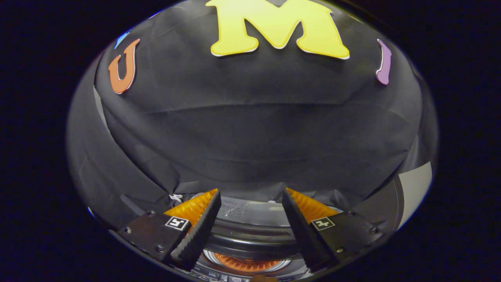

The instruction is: Put the clothes into the washing machine and then close the washing machine lid.

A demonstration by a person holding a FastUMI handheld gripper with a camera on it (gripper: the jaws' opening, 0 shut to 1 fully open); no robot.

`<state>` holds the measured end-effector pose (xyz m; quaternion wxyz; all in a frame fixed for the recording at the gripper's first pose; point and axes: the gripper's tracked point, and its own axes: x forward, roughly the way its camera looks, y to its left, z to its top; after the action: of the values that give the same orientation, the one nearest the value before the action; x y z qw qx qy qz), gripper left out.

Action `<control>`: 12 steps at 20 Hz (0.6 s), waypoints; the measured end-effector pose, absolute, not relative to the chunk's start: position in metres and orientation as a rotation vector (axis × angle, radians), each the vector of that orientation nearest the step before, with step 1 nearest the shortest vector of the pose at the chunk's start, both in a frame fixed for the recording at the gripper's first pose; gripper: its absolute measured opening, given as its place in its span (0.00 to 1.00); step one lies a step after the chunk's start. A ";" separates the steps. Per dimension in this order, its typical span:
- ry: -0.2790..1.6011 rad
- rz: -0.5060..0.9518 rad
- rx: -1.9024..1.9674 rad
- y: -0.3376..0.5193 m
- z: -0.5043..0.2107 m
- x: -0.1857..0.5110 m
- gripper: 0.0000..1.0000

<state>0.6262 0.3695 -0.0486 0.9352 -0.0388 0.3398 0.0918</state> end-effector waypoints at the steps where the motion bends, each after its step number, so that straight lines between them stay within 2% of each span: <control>1: 0.689 0.187 -0.081 0.369 -0.050 0.628 0.99; 12: 0.699 0.196 -0.080 0.369 -0.053 0.627 0.99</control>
<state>0.6266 0.3695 -0.0527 0.9341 -0.0390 0.3416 0.0957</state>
